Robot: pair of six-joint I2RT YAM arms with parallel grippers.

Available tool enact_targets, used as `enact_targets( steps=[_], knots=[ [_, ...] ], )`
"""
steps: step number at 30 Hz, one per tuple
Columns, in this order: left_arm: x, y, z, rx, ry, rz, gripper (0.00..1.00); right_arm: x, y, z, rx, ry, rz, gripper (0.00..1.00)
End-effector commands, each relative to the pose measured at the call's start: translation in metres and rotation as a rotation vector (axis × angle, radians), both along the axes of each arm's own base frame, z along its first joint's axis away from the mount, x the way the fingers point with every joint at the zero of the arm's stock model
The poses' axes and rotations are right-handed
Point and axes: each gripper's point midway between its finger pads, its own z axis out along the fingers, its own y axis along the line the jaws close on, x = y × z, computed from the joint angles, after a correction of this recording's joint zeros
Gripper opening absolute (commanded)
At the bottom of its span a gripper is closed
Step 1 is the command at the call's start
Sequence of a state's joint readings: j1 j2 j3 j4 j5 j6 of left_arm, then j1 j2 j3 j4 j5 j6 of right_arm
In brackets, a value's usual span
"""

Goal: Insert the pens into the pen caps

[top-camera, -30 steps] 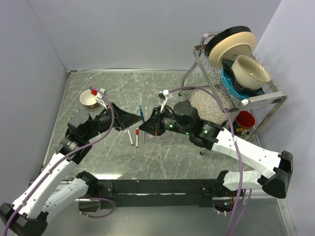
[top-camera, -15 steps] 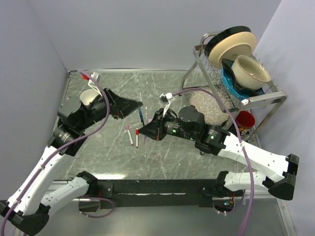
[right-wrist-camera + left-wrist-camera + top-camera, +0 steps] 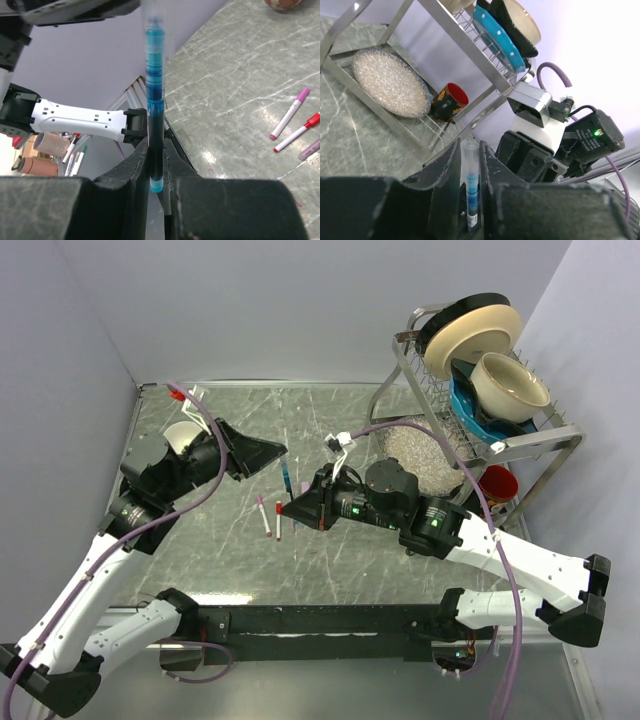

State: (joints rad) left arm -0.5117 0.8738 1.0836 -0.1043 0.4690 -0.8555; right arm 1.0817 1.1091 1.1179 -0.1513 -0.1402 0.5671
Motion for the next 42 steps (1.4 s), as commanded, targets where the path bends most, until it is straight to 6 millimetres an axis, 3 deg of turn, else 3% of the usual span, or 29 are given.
enact_targets(
  steps=[1, 3, 8, 10, 11, 13, 14, 16, 17, 19, 20, 21, 23, 26, 30, 32, 33, 34, 36, 37, 39, 40, 42],
  knots=[
    [-0.020, -0.007, -0.001, -0.035, -0.006, -0.106, 0.09, 0.002, 0.001, 0.033, 0.072, -0.058, -0.008, 0.00],
    [-0.021, -0.008, -0.009, -0.033, 0.020, -0.115, 0.01, 0.003, 0.002, 0.041, 0.083, -0.067, -0.009, 0.00],
    [-0.031, -0.009, -0.021, -0.021, 0.043, -0.159, 0.01, 0.015, -0.001, 0.050, 0.082, -0.085, -0.068, 0.00],
    [-0.037, -0.010, -0.017, -0.061, 0.031, -0.190, 0.01, 0.022, -0.004, 0.056, 0.093, -0.077, -0.094, 0.00],
    [-0.042, -0.010, -0.028, -0.068, 0.053, -0.212, 0.01, 0.031, -0.006, 0.060, 0.101, -0.074, -0.118, 0.00],
    [-0.049, -0.012, -0.029, -0.115, 0.068, -0.247, 0.01, 0.041, -0.007, 0.065, 0.109, -0.058, -0.143, 0.00],
    [-0.055, -0.013, -0.043, -0.119, 0.095, -0.283, 0.01, 0.048, -0.010, 0.077, 0.127, -0.076, -0.154, 0.00],
    [-0.062, -0.014, -0.046, -0.152, 0.141, -0.311, 0.01, 0.061, -0.009, 0.080, 0.104, -0.101, -0.186, 0.00],
    [-0.065, -0.013, -0.048, -0.157, 0.151, -0.316, 0.01, 0.065, -0.011, 0.098, 0.121, -0.128, -0.196, 0.00],
    [-0.065, -0.012, -0.053, -0.133, 0.168, -0.301, 0.01, 0.080, -0.008, 0.099, 0.094, -0.138, -0.208, 0.00],
    [-0.065, -0.012, -0.057, -0.121, 0.188, -0.296, 0.01, 0.084, -0.010, 0.117, 0.119, -0.159, -0.218, 0.00],
    [-0.067, -0.013, -0.059, -0.116, 0.197, -0.311, 0.01, 0.094, -0.007, 0.113, 0.099, -0.155, -0.229, 0.00],
    [-0.072, -0.016, -0.066, -0.132, 0.205, -0.333, 0.01, 0.102, -0.010, 0.130, 0.118, -0.175, -0.249, 0.00],
    [-0.081, -0.022, -0.080, -0.172, 0.266, -0.355, 0.01, 0.117, -0.007, 0.140, 0.140, -0.176, -0.249, 0.00],
    [-0.071, -0.023, -0.082, -0.110, 0.268, -0.294, 0.01, 0.120, 0.001, 0.130, 0.124, -0.160, -0.218, 0.00],
    [-0.055, -0.017, -0.058, -0.111, 0.206, -0.199, 0.01, 0.115, 0.004, 0.107, 0.093, -0.134, -0.185, 0.00],
    [-0.043, -0.012, -0.065, -0.061, 0.211, -0.135, 0.01, 0.110, 0.001, 0.104, 0.088, -0.137, -0.172, 0.00],
    [-0.033, -0.007, -0.049, -0.070, 0.180, -0.082, 0.01, 0.106, 0.003, 0.080, 0.052, -0.104, -0.156, 0.00],
    [-0.010, 0.000, -0.051, -0.060, 0.204, -0.018, 0.01, 0.096, -0.003, 0.071, 0.050, -0.102, -0.135, 0.00],
    [-0.004, 0.002, -0.048, -0.069, 0.214, -0.010, 0.01, 0.093, -0.005, 0.048, 0.019, -0.075, -0.129, 0.01],
    [0.014, 0.010, -0.052, -0.087, 0.259, 0.015, 0.01, 0.081, -0.013, 0.042, 0.019, -0.073, -0.115, 0.09],
    [0.019, 0.013, -0.051, -0.092, 0.262, 0.027, 0.01, 0.077, -0.016, 0.021, -0.011, -0.046, -0.107, 0.11],
    [0.037, 0.027, -0.052, -0.088, 0.257, 0.083, 0.01, 0.065, -0.026, 0.019, -0.002, -0.047, -0.102, 0.25]
  ],
)
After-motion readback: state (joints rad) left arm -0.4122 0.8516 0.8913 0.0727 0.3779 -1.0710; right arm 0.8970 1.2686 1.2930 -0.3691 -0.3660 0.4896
